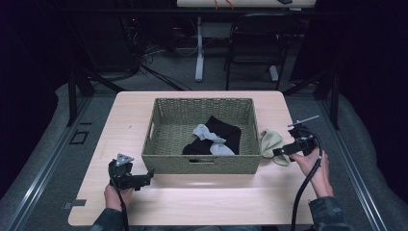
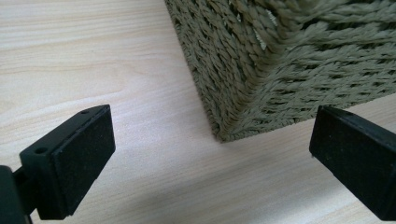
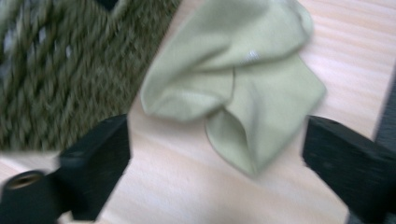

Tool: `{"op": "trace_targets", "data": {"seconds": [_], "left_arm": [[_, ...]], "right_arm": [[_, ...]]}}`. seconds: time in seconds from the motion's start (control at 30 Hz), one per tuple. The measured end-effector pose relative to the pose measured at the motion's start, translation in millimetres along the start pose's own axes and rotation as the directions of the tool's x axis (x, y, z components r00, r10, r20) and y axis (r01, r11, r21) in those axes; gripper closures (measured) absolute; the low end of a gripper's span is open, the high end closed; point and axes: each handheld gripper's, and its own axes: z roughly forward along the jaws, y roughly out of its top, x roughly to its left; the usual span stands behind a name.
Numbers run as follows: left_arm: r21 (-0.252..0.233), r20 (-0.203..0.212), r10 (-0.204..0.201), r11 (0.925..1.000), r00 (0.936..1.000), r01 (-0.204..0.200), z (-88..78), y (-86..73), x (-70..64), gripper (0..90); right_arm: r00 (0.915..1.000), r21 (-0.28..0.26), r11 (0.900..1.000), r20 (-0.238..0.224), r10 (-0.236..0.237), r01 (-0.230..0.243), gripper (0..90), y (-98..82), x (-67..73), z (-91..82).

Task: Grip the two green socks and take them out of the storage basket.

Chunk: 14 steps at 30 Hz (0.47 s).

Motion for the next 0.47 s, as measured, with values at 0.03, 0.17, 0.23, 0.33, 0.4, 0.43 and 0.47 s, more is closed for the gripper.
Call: {"op": "trace_targets", "data": {"seconds": [0.03, 0.17, 0.23, 0.33, 0.4, 0.43, 0.47], "left_arm": [[0.001, -0.003, 0.002, 1.0, 1.0, -0.002, -0.4, 0.1, 0.2, 0.2], [0.0, -0.008, -0.001, 1.0, 1.0, 0.001, 0.0, -0.1, 0.5, 0.2], [0.005, -0.011, -0.002, 1.0, 0.9999, 0.002, 0.4, -0.2, -0.1, 0.2], [0.003, -0.015, 0.0, 1.0, 0.9999, 0.0, 0.9, 0.0, -0.2, 0.2], [0.007, -0.018, 0.003, 1.0, 0.9998, -0.002, 1.6, 0.4, -0.1, 0.1], [0.006, -0.017, 0.003, 1.0, 0.9999, -0.003, 2.3, 0.4, -0.5, 0.2], [0.007, -0.017, 0.005, 1.0, 0.9999, -0.004, 2.2, 0.5, -0.7, 0.2]], "right_arm": [[0.9999, -0.003, 1.0, 0.011, -0.01, 0.01, 3.6, -6.4, 1.5, -2.0], [0.9993, -0.06, 0.998, -0.01, -0.036, 0.035, 0.9, -32.8, 7.7, -4.7], [0.9987, -0.079, 0.996, -0.017, -0.048, 0.047, 0.0, -44.4, 9.2, -1.9], [0.9972, -0.085, 0.994, -0.01, -0.074, 0.072, 0.0, -61.4, 9.6, 7.5], [0.9966, -0.078, 0.994, -0.008, -0.082, 0.082, 0.0, -67.2, 7.6, 11.8], [0.9963, -0.078, 0.993, -0.013, -0.085, 0.084, 0.0, -67.6, 5.7, 13.1], [0.9966, -0.089, 0.993, -0.016, -0.081, 0.079, 0.0, -68.0, 3.8, 13.5]]}}
